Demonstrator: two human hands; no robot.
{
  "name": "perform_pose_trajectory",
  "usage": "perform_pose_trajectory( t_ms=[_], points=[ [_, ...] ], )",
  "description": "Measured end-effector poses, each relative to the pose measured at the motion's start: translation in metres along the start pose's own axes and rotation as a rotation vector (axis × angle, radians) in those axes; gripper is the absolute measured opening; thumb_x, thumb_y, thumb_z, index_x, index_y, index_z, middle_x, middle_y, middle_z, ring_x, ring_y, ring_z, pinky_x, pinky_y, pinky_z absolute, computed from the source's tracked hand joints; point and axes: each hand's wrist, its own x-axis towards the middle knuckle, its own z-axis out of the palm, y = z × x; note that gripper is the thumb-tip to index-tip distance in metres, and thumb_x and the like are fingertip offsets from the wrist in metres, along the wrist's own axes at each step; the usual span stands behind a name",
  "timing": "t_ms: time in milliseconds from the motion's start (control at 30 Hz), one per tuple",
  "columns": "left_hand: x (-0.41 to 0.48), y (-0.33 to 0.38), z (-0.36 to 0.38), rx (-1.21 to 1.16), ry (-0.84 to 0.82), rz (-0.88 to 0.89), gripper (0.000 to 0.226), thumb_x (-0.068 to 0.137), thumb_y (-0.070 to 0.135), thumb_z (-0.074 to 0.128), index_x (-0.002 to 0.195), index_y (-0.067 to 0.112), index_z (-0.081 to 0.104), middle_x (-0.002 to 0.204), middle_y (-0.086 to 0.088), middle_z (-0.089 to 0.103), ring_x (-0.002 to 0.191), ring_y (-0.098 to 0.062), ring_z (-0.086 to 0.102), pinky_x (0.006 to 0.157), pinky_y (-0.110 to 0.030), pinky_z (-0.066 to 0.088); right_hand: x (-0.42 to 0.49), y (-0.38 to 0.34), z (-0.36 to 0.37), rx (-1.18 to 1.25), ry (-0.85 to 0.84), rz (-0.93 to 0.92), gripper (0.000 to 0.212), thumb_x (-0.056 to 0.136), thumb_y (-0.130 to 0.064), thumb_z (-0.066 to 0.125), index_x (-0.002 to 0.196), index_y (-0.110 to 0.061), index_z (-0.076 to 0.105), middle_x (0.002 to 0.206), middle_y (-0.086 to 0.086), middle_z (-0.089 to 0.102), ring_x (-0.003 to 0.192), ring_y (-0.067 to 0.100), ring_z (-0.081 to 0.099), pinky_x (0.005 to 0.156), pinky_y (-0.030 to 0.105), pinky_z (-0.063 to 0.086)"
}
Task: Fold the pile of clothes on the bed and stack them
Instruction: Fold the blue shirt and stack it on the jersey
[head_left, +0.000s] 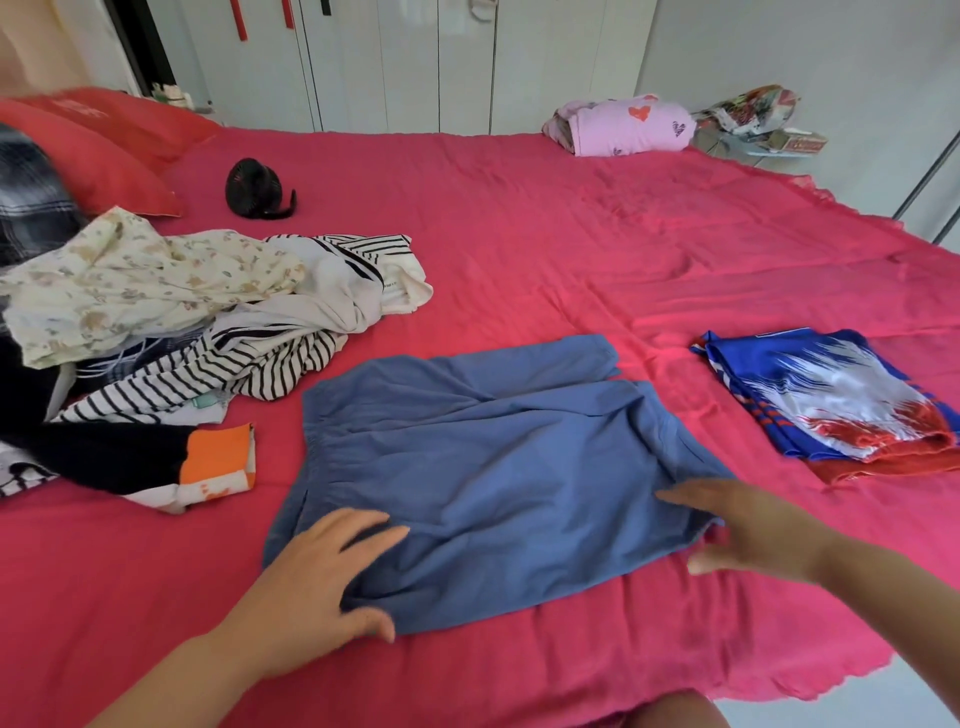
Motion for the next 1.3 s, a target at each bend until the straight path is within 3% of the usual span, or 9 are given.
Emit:
perform_pose_trajectory(
  t_ms=[167, 200, 267, 333, 467, 600, 867, 1000, 1300],
  points=[
    [-0.018, 0.003, -0.002, 0.284, 0.073, 0.100, 0.049, 0.062, 0.053, 0.079, 0.103, 0.027, 0.072, 0.113, 0.002, 0.067, 0.099, -0.017, 0.067, 0.073, -0.030, 0.055, -0.007, 0.010, 0.021, -0.109, 0.262, 0.009, 0.036, 0.084, -0.014, 0.065, 0.118, -0.024, 0.065, 0.127, -0.005, 0.060, 0.120, 0.015, 0.055, 0.101, 0.023, 0.037],
    [-0.018, 0.005, -0.002, 0.309, 0.126, 0.134, 0.029, 0.078, 0.049, 0.067, 0.095, 0.026, 0.075, 0.107, 0.001, 0.070, 0.093, -0.018, 0.069, 0.068, -0.030, 0.056, -0.008, 0.009, 0.021, -0.076, 0.318, 0.064, 0.030, 0.085, -0.010, 0.063, 0.112, -0.020, 0.069, 0.121, 0.000, 0.065, 0.114, 0.020, 0.060, 0.098, 0.028, 0.042],
    [-0.020, 0.011, -0.009, 0.295, 0.137, 0.092, 0.060, 0.098, 0.047, 0.023, 0.086, 0.023, 0.077, 0.102, -0.001, 0.071, 0.090, -0.018, 0.070, 0.067, -0.028, 0.056, -0.013, 0.004, 0.017, -0.084, 0.343, 0.178, 0.026, 0.087, -0.010, 0.058, 0.109, -0.016, 0.069, 0.115, 0.005, 0.068, 0.108, 0.024, 0.062, 0.092, 0.033, 0.045],
    [-0.022, 0.015, -0.015, 0.152, 0.192, 0.061, 0.063, 0.095, 0.050, 0.023, 0.089, 0.016, 0.076, 0.105, -0.002, 0.070, 0.095, -0.015, 0.067, 0.078, -0.021, 0.050, -0.017, 0.002, 0.009, -0.041, 0.410, 0.197, 0.023, 0.086, -0.004, 0.057, 0.105, -0.010, 0.069, 0.106, 0.012, 0.070, 0.099, 0.030, 0.065, 0.084, 0.036, 0.046],
    [-0.026, 0.010, -0.038, -0.121, 0.230, -0.021, 0.021, 0.092, 0.026, 0.050, 0.102, 0.023, 0.068, 0.103, 0.016, 0.060, 0.102, 0.006, 0.046, 0.088, -0.003, 0.030, -0.032, 0.004, -0.018, 0.096, 0.488, 0.159, 0.025, 0.084, 0.001, 0.060, 0.073, -0.022, 0.057, 0.068, 0.002, 0.062, 0.069, 0.018, 0.064, 0.061, 0.025, 0.041],
    [-0.032, 0.007, -0.064, -0.159, 0.067, -0.050, 0.015, 0.093, 0.015, 0.053, 0.090, 0.025, 0.064, 0.077, 0.016, 0.063, 0.084, 0.004, 0.053, 0.071, -0.016, 0.039, -0.049, 0.013, -0.037, 0.173, 0.447, 0.100, 0.038, 0.086, 0.008, 0.051, 0.067, -0.024, 0.054, 0.055, -0.004, 0.056, 0.055, -0.005, 0.054, 0.055, 0.007, 0.039],
    [-0.022, 0.009, -0.110, -0.058, -0.216, -0.087, 0.021, 0.095, 0.022, 0.051, 0.075, 0.017, 0.057, 0.070, 0.016, 0.060, 0.070, 0.005, 0.050, 0.068, -0.014, 0.037, -0.035, 0.028, -0.082, -0.045, 0.183, 0.047, 0.041, 0.089, -0.003, 0.054, 0.069, -0.039, 0.055, 0.065, -0.022, 0.059, 0.075, 0.001, 0.054, 0.076, 0.018, 0.039],
    [0.015, -0.002, -0.127, -0.148, 0.058, -0.179, 0.016, 0.093, 0.017, 0.054, 0.099, 0.014, 0.068, 0.093, 0.011, 0.067, 0.092, -0.007, 0.059, 0.082, -0.017, 0.039, 0.009, 0.013, -0.119, -0.144, 0.368, 0.106, 0.020, 0.093, -0.010, 0.050, 0.090, -0.018, 0.068, 0.084, -0.004, 0.064, 0.078, 0.014, 0.054, 0.070, 0.023, 0.032],
    [0.124, -0.065, -0.132, -0.113, 0.212, -0.411, 0.030, 0.094, 0.024, 0.052, 0.085, -0.002, 0.063, 0.088, -0.012, 0.066, 0.088, -0.027, 0.057, 0.067, -0.026, 0.033, 0.157, -0.017, -0.160, -0.111, 0.515, 0.259, 0.031, 0.091, -0.006, 0.045, 0.113, -0.012, 0.065, 0.121, 0.012, 0.063, 0.112, 0.031, 0.055, 0.091, 0.033, 0.041]
  ],
)
